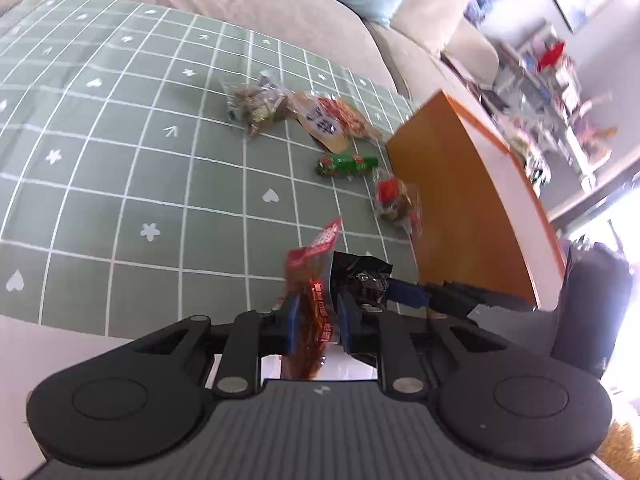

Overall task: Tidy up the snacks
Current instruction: 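Lift the meat pack with the left tool while the right tool lifts the seaweed bag toward the box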

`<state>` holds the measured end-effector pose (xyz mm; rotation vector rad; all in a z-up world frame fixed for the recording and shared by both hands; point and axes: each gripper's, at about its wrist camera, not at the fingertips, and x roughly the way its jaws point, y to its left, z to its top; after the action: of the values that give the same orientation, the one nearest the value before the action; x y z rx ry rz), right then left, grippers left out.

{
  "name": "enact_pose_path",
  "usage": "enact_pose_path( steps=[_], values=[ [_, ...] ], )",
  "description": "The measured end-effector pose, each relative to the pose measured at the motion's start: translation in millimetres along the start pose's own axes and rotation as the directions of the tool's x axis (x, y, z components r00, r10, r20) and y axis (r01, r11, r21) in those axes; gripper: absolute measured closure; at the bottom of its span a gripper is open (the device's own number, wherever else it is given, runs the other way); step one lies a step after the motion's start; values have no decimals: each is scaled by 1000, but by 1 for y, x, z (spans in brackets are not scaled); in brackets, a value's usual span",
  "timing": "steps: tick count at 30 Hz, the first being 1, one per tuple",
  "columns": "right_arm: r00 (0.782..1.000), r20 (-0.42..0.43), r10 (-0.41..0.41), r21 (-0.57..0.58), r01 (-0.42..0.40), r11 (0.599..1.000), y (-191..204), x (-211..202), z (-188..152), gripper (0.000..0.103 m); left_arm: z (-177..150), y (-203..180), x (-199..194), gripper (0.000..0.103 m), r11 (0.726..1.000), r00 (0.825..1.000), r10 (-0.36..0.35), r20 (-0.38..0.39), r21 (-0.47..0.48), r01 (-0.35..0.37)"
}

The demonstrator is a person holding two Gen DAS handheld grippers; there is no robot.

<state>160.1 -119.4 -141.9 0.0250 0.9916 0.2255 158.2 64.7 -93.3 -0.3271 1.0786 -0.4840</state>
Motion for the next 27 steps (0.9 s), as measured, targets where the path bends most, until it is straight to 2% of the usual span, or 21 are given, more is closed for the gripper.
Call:
enact_pose_path(
  steps=[2, 4, 7, 11, 14, 16, 21, 25, 27],
  values=[
    [1000, -1, 7, -1, -7, 1000, 0, -1, -2, 54, -3, -9, 1, 70, 998, 999, 47, 1, 45, -47],
    [1000, -2, 10, -2, -10, 1000, 1, -2, -3, 54, -4, -13, -1, 68, 995, 997, 75, -1, 70, -74],
    [1000, -2, 25, 5, -25, 1000, 2, -4, -5, 54, -3, -12, -3, 64, 993, 994, 105, -2, 60, -104],
    [999, 5, 48, -6, -48, 999, 8, -8, -8, 54, 1, 0, -12, 64, 992, 992, 124, -2, 7, -124],
    [998, 10, 65, -27, -64, 998, 16, -11, -9, 54, 2, 13, -9, 69, 992, 994, 107, -39, -64, -109],
    [997, 13, 72, -43, -71, 997, 21, -13, -9, 54, -1, 20, -5, 68, 988, 993, 106, -55, -105, -111],
    [998, 6, 61, -60, -60, 996, 25, -11, -11, 54, -3, 27, -1, 71, 983, 992, 107, -66, -141, -115],
    [998, 2, 58, -55, -58, 997, 24, -9, -12, 54, -8, 26, 10, 84, 979, 985, 142, -94, -134, -153],
    [999, 2, 54, -61, -54, 997, 24, -9, -11, 54, -11, 25, 9, 85, 979, 986, 147, -78, -129, -156]
  ],
)
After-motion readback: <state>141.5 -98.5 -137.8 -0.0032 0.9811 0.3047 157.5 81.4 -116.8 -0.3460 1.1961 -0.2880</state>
